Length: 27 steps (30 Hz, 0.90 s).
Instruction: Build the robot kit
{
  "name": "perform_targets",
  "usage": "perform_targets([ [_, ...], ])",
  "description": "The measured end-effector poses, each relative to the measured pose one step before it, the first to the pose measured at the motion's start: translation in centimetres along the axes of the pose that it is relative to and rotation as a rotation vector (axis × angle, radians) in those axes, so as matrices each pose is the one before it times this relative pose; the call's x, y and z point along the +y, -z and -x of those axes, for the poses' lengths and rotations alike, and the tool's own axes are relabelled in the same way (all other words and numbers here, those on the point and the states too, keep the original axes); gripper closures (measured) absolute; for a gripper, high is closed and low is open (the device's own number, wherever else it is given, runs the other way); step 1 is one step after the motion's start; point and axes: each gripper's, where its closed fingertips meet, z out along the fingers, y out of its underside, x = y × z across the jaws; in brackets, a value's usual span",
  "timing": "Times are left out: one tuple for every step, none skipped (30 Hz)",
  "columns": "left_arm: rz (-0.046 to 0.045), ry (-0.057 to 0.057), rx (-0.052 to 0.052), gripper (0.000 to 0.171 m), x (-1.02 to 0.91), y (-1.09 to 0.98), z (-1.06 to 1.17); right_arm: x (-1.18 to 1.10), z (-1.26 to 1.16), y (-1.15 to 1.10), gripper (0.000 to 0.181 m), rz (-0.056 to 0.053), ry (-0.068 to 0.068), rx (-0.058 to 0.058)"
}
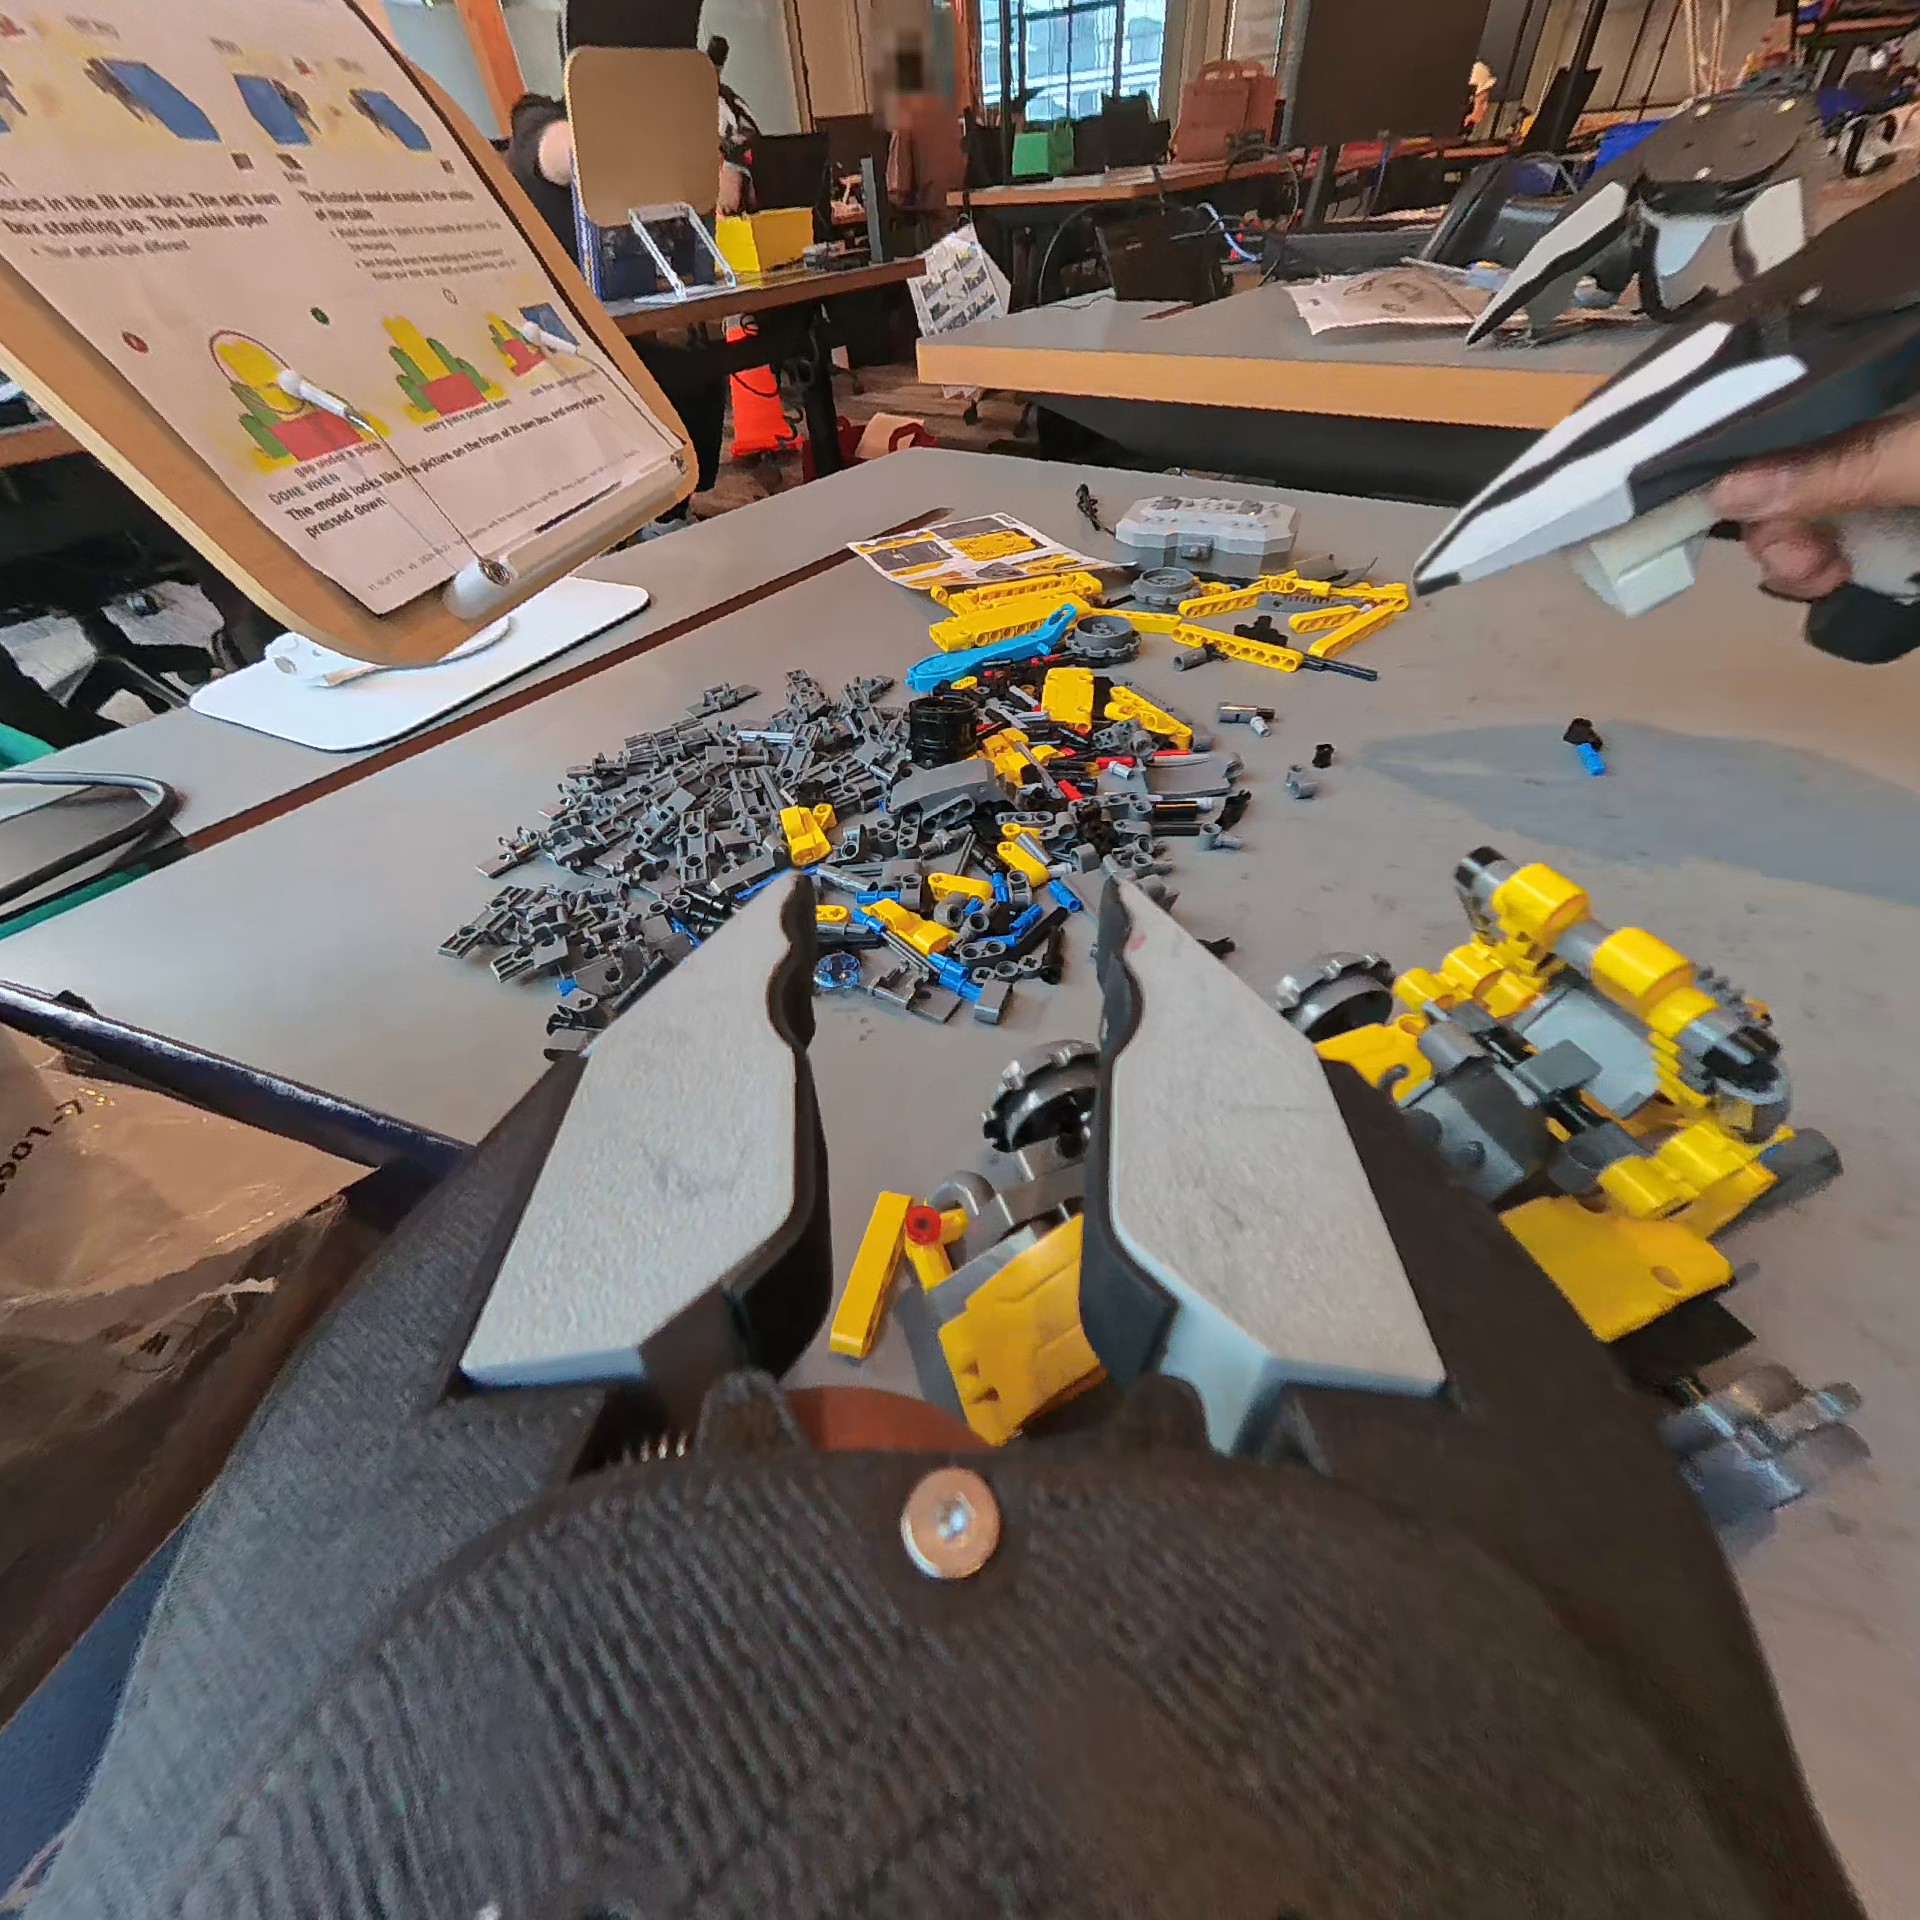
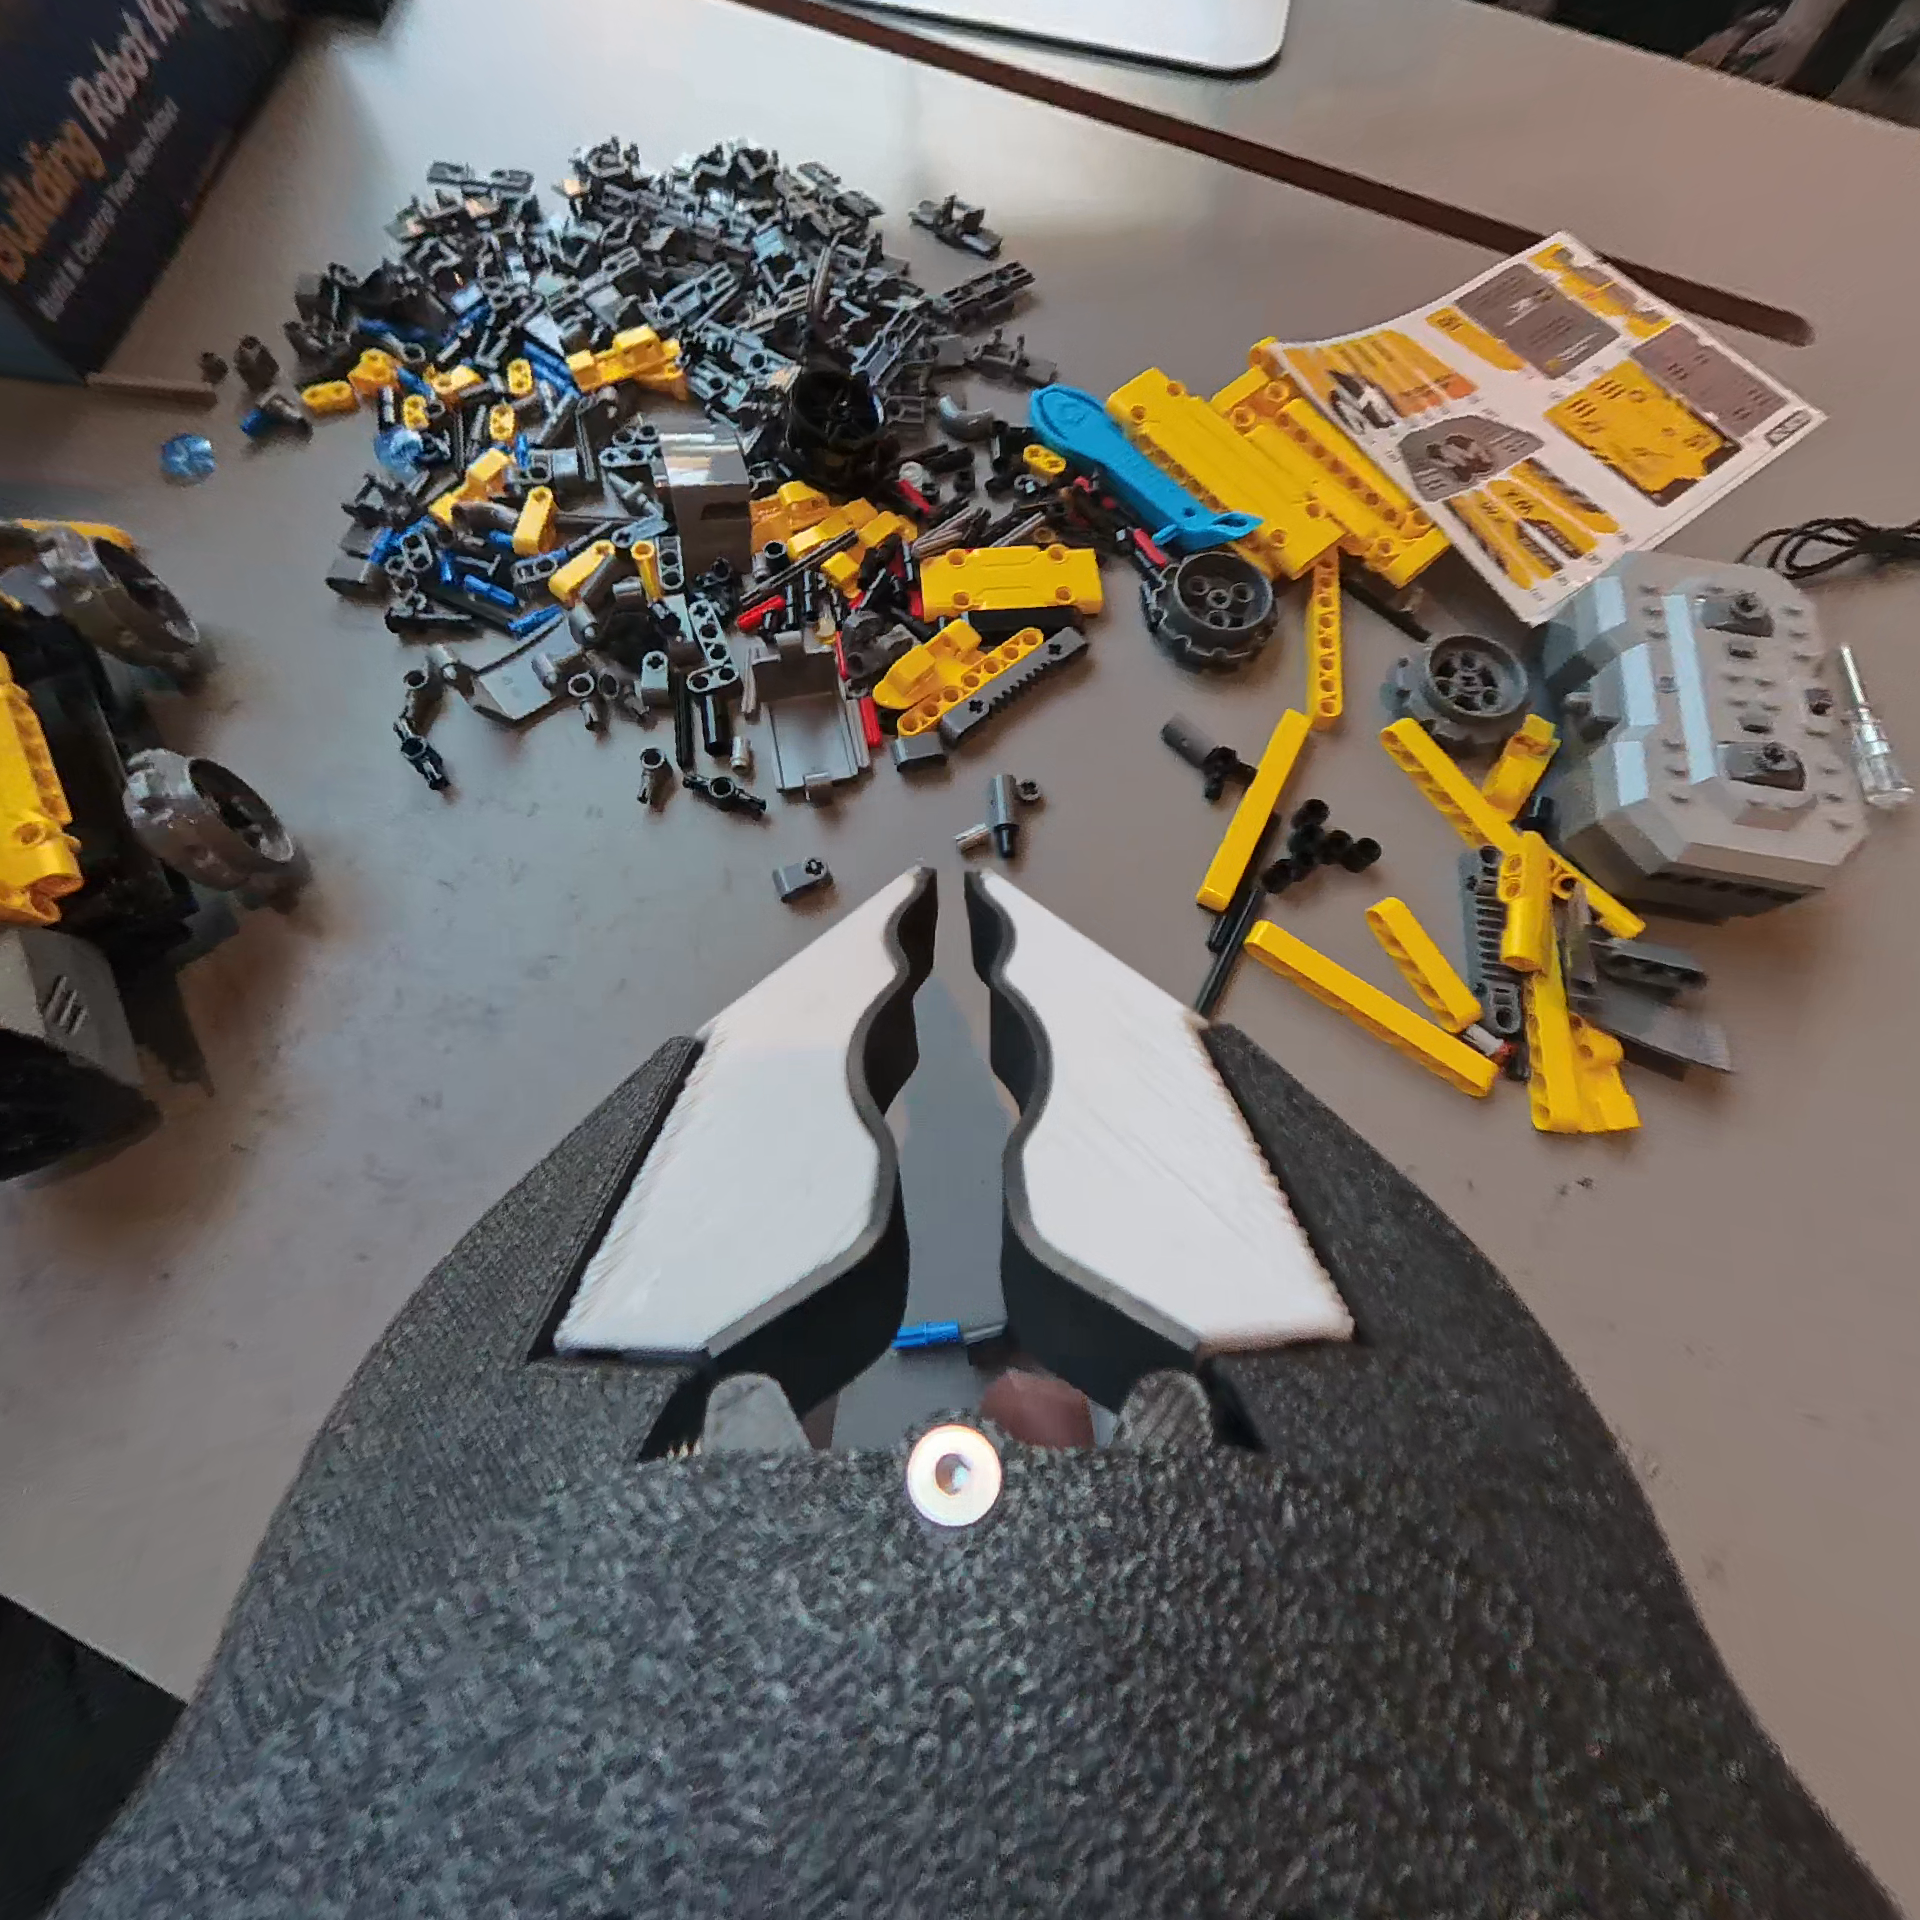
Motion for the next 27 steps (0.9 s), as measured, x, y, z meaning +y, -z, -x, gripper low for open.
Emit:
perform_targets([
  [0.00072, 0.0077, 0.0007, 0.120, 0.061, -0.041, 0.090, 0.370, 0.142, -0.391, 0.176, 0.0165, 0.0146, -0.0020],
  [0.00112, 0.0084, 0.0022, 0.120, 0.056, -0.033, 0.056, 0.282, -0.019, -0.287, 0.175, 0.0122, 0.0128, 0.0069],
  [0.00290, 0.0078, 0.0032, 0.121, 0.093, -0.048, 0.027, 0.195, -0.202, -0.171, 0.174, 0.0053, 0.0078, 0.0135],
  [0.00356, 0.0053, 0.0023, 0.120, 0.089, -0.046, 0.013, 0.137, -0.234, -0.090, 0.174, 0.0012, 0.0010, 0.0105],
  [0.00318, 0.0017, 0.0018, 0.120, 0.083, -0.041, -0.005, 0.093, -0.222, -0.034, 0.174, -0.0021, -0.0068, 0.0045],
  [0.00364, 0.0003, 0.0024, 0.120, 0.076, -0.048, -0.029, 0.065, -0.218, -0.006, 0.174, -0.0044, -0.0117, 0.0009],
  [0.00360, 0.0017, 0.0038, 0.120, 0.076, -0.045, -0.067, 0.051, -0.257, 0.013, 0.174, -0.0049, -0.0138, 0.0011],
  [0.00538, 0.0043, 0.0037, 0.120, 0.126, -0.061, -0.050, 0.016, -0.340, 0.018, 0.175, -0.0062, -0.0175, 0.0059],
  [0.00814, 0.0052, 0.0044, 0.119, 0.164, -0.084, -0.038, -0.033, -0.398, 0.049, 0.177, -0.0101, -0.0223, 0.0088],
  [0.00777, 0.0046, 0.0025, 0.118, 0.145, -0.055, 0.004, -0.149, -0.304, 0.056, 0.177, -0.0140, -0.0234, 0.0036],
  [0.00127, 0.0045, 0.0001, 0.118, 0.026, -0.003, 0.059, -0.176, -0.270, 0.067, 0.177, -0.0140, -0.0232, 0.0010],
  [-0.00046, 0.0030, 0.0001, 0.118, -0.011, 0.020, 0.070, -0.202, -0.212, 0.054, 0.177, -0.0131, -0.0196, 0.0000],
  [0.00026, 0.0015, 0.0003, 0.118, 0.009, 0.023, 0.046, -0.226, -0.163, 0.064, 0.177, -0.0131, -0.0128, -0.0004],
  [0.00042, 0.0011, 0.0007, 0.118, 0.010, 0.021, 0.021, -0.230, -0.137, 0.066, 0.177, -0.0122, -0.0082, 0.0013],
  [0.00093, 0.0009, 0.0009, 0.119, 0.032, -0.001, -0.010, -0.185, -0.061, 0.040, 0.177, -0.0081, -0.0056, 0.0002],
  [0.00101, 0.0004, 0.0013, 0.119, 0.010, -0.011, -0.027, -0.120, 0.031, -0.004, 0.176, -0.0022, -0.0017, -0.0026],
  [-0.00018, -0.0003, 0.0021, 0.119, -0.012, 0.001, -0.059, -0.103, 0.001, -0.023, 0.175, -0.0005, 0.0013, 0.0024],
  [-0.00172, -0.0012, 0.0005, 0.119, -0.028, 0.012, -0.033, -0.123, 0.006, -0.019, 0.174, -0.0034, 0.0058, 0.0055],
  [-0.00237, -0.0021, -0.0010, 0.119, -0.046, 0.013, -0.015, -0.130, 0.056, -0.007, 0.174, -0.0037, 0.0079, 0.0037],
  [-0.00114, -0.0016, -0.0004, 0.119, -0.021, 0.013, -0.009, -0.101, 0.040, 0.003, 0.174, -0.0011, 0.0070, 0.0030],
  [-0.00066, 0.0003, 0.0005, 0.119, -0.006, 0.008, -0.015, -0.115, -0.078, 0.030, 0.174, -0.0029, 0.0059, 0.0092],
  [-0.00114, 0.0020, 0.0014, 0.119, -0.015, -0.002, -0.021, -0.134, -0.127, 0.059, 0.174, -0.0055, 0.0050, 0.0094],
  [-0.00059, 0.0032, 0.0023, 0.119, -0.001, -0.016, -0.026, -0.074, -0.145, 0.031, 0.174, -0.0024, 0.0007, 0.0050],
  [-0.00066, 0.0033, 0.0025, 0.119, -0.009, -0.002, -0.036, 0.033, -0.189, 0.013, 0.174, 0.0024, -0.0073, 0.0043],
  [-0.00207, 0.0023, 0.0007, 0.119, -0.045, 0.006, -0.011, 0.089, -0.213, -0.024, 0.172, 0.0034, -0.0134, 0.0034],
  [-0.00324, 0.0007, -0.0004, 0.119, -0.056, 0.019, 0.013, 0.092, -0.126, -0.003, 0.171, 0.0013, -0.0136, -0.0007],
  [-0.00217, 0.0001, -0.0007, 0.119, -0.041, 0.029, 0.012, 0.080, -0.097, 0.012, 0.171, -0.0021, -0.0094, -0.0009],
])
